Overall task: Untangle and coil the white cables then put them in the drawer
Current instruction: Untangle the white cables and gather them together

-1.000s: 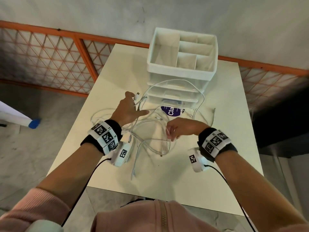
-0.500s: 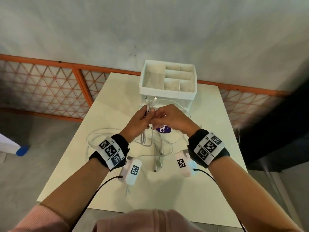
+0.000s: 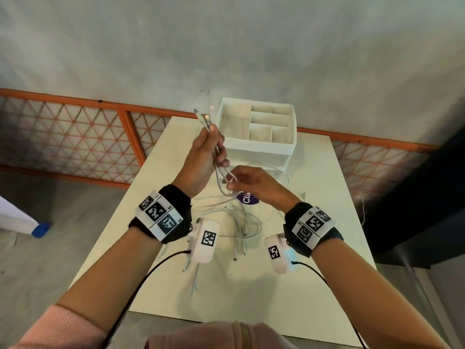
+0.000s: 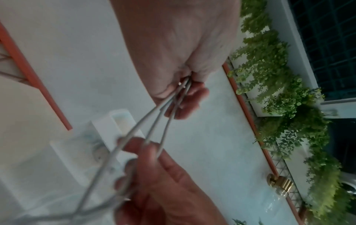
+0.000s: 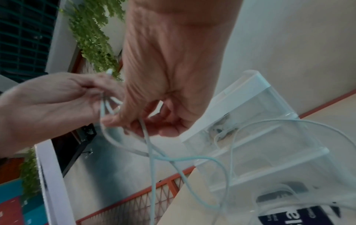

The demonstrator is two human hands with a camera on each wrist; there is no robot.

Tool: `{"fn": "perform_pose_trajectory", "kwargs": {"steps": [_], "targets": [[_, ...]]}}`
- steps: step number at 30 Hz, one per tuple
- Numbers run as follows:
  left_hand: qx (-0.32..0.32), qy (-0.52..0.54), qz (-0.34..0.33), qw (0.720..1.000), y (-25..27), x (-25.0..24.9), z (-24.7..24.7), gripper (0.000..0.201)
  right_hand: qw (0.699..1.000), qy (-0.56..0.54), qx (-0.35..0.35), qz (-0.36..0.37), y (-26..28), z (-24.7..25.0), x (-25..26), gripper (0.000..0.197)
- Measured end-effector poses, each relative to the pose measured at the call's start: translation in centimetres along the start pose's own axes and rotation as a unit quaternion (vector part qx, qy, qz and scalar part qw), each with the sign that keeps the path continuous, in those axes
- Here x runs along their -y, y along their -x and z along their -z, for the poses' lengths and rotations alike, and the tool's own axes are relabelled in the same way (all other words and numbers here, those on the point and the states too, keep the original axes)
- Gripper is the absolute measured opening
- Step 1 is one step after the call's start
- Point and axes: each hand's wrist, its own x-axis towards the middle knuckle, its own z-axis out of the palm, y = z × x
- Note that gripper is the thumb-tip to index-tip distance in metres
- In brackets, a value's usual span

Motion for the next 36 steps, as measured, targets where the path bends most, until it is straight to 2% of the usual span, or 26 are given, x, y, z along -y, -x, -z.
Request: {"fn": "perform_pose_trajectory", "kwargs": {"steps": [2, 7, 9, 11, 14, 16, 18, 21, 24, 27, 30, 33, 36], "targets": [[-0.018, 0.0, -0.029, 0.999, 0.0, -0.2, 0.7, 0.035, 1.0, -0.001, -0.024, 0.016, 0.6, 1.0, 0.7, 0.006], [-0.067, -0.018, -0.089, 0.994, -0.4, -2.1, 3.1, 0.035, 0.996, 0.08, -0.032, -0.002, 3.0, 4.4, 0.2, 0.047], [-0.099, -0.008, -0.103, 0.99, -0.7, -3.6, 4.3, 0.037, 0.992, 0.114, -0.042, -0.04, 4.0, 6.0, -1.5, 0.052], [-0.116, -0.021, -0.102, 0.988, -0.7, -4.1, 5.1, 0.037, 0.984, 0.139, -0.079, -0.075, 4.9, 7.2, -2.9, 0.049], [-0.067, -0.135, -0.053, 0.987, 0.1, -2.8, 4.2, 0.03, 0.975, 0.165, -0.122, -0.081, 5.7, 7.9, -2.5, 0.04], [0.002, -0.258, -0.021, 0.966, 0.6, -1.0, 2.4, 0.021, 0.976, 0.171, -0.127, -0.049, 5.6, 7.6, -0.8, 0.035], [0.064, -0.328, -0.002, 0.942, 1.1, 0.5, 1.0, 0.01, 0.982, 0.155, -0.113, -0.006, 4.6, 6.8, 1.6, 0.032], [0.11, -0.314, 0.03, 0.942, 1.6, 1.7, -0.5, 0.021, 0.98, 0.159, -0.11, 0.037, 3.3, 6.2, 4.2, 0.028], [0.108, -0.291, 0.031, 0.95, 1.8, 1.3, -1.4, 0.019, 0.972, 0.182, -0.14, 0.046, 3.2, 6.9, 4.2, 0.027], [0.106, -0.301, 0.014, 0.948, 1.6, 0.3, -1.1, 0.011, 0.983, 0.149, -0.109, 0.006, 4.0, 7.1, 3.0, 0.03], [0.066, -0.319, -0.017, 0.945, 0.7, -0.1, 0.6, 0.018, 0.976, 0.194, -0.079, -0.058, 4.7, 7.9, 0.6, 0.05], [-0.045, -0.273, -0.04, 0.96, -0.2, -1.1, 3.2, 0.025, 0.948, 0.254, -0.118, -0.151, 5.7, 9.5, -2.6, 0.064], [-0.065, -0.262, -0.048, 0.962, -0.2, -1.8, 4.5, 0.027, 0.935, 0.247, -0.165, -0.195, 6.5, 10.9, -5.2, 0.063]]}}
